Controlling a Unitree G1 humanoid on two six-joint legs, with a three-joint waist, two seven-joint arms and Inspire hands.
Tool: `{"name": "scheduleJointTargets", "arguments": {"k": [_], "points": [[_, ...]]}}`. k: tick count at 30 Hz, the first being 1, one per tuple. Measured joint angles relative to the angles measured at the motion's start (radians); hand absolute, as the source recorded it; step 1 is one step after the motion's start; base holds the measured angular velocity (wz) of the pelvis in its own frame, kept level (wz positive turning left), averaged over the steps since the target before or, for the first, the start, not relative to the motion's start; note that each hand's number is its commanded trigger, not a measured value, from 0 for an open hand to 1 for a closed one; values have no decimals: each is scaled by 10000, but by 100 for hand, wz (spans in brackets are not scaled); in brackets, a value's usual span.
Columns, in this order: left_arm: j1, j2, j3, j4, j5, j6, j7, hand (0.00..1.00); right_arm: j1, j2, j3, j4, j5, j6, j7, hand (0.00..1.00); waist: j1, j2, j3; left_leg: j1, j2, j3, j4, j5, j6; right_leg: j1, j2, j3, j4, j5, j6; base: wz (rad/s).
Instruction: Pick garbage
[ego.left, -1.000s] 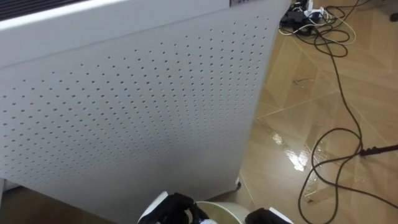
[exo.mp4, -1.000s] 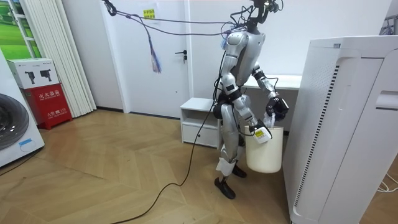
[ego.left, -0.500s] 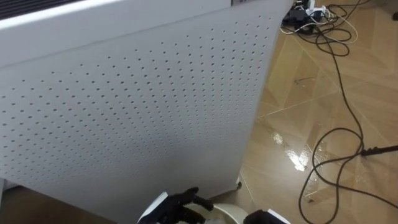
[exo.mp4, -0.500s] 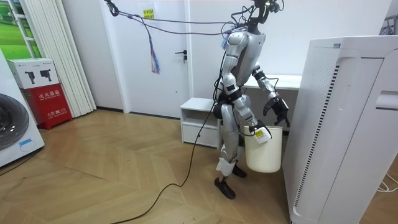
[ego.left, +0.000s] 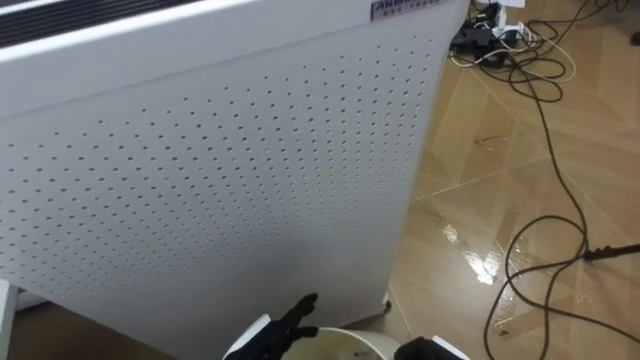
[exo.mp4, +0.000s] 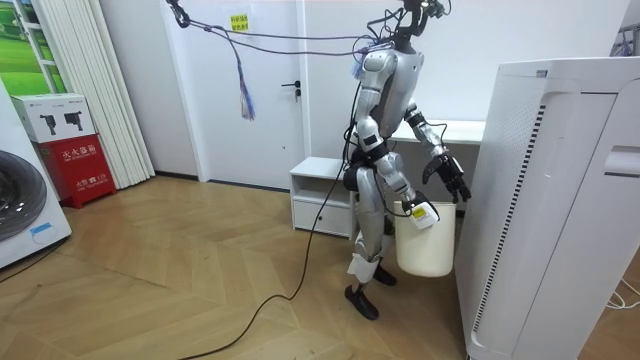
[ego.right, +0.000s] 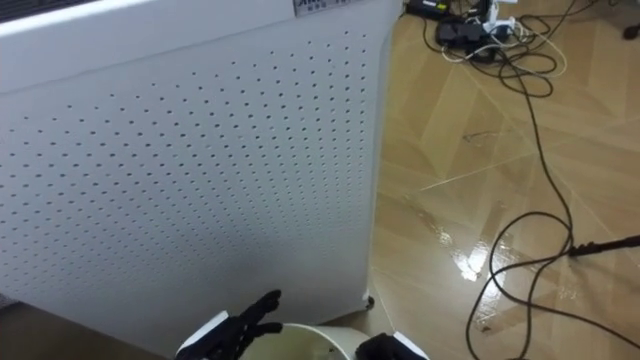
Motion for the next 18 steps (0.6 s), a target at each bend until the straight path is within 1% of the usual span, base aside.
{"name": "scheduleJointTargets", "arguments": {"k": [4,6,7,9,11,12,13,14,15,16,17,18], "points": [[364,18,259,3,3,0,-170,0,100,-129,-42,1,14,0,84,100,-10,20,-17,425,0,-8,-196,2,-5,385,4,-20,-161,-7,16,0],[522,42,347,5,-3,0,-169,0,201,-135,-298,25,12,-13,96,100,-7,18,-24,633,1,-11,-312,6,-11,591,18,-33,-270,-11,27,0],[698,52,421,6,-22,0,-141,0,318,-190,-324,133,20,-90,82,100,-3,1,-36,888,0,18,-475,26,-24,799,28,-27,-364,-13,41,-4],[1042,78,520,11,-30,-3,-91,0,584,-303,-370,200,20,-98,35,100,-22,-16,-75,1293,4,47,-722,36,-22,1169,52,-17,-523,-31,76,-4],[1440,87,648,130,-80,-24,-64,0,1055,-348,-750,207,173,-101,-47,100,-77,-86,-155,1740,9,34,-956,40,-20,1607,111,-13,-715,-51,113,0],[1546,90,677,201,-199,-30,-52,0,1181,-347,-844,206,325,-101,-65,100,-77,-111,-165,1872,10,36,-1023,40,-20,1740,138,1,-772,-52,123,0],[1807,104,771,264,-423,-30,-41,0,1426,-340,-1051,205,495,-106,-125,100,-100,-184,-207,2085,12,43,-1101,39,-19,1966,182,24,-891,-57,140,-6],[2011,107,886,447,-655,-49,-47,0,1637,-352,-1207,229,777,-108,-211,100,-102,-264,-236,2344,23,94,-1241,39,-20,2209,220,33,-1068,-56,148,-5],[2063,106,941,642,-768,-57,-47,0,1744,-346,-1295,263,888,-113,-263,100,-121,-290,-252,2466,38,93,-1302,39,-20,2339,245,24,-1193,-54,152,0],[2211,106,1092,1021,-888,-54,-8,0,2026,-343,-1498,296,1180,-116,-388,100,-190,-337,-288,2726,124,110,-1409,38,-21,2647,311,23,-1408,-33,184,0],[2428,113,1285,1334,-985,-58,122,0,2222,-343,-1666,413,1316,-149,-495,100,-248,-367,-309,2938,155,151,-1510,35,-24,2896,371,34,-1591,-14,199,0],[2504,100,1394,1543,-1028,-55,171,0,2283,-336,-1774,518,1388,-162,-530,100,-277,-381,-312,3052,164,164,-1574,34,-26,2969,382,48,-1646,-11,203,-6]]}}
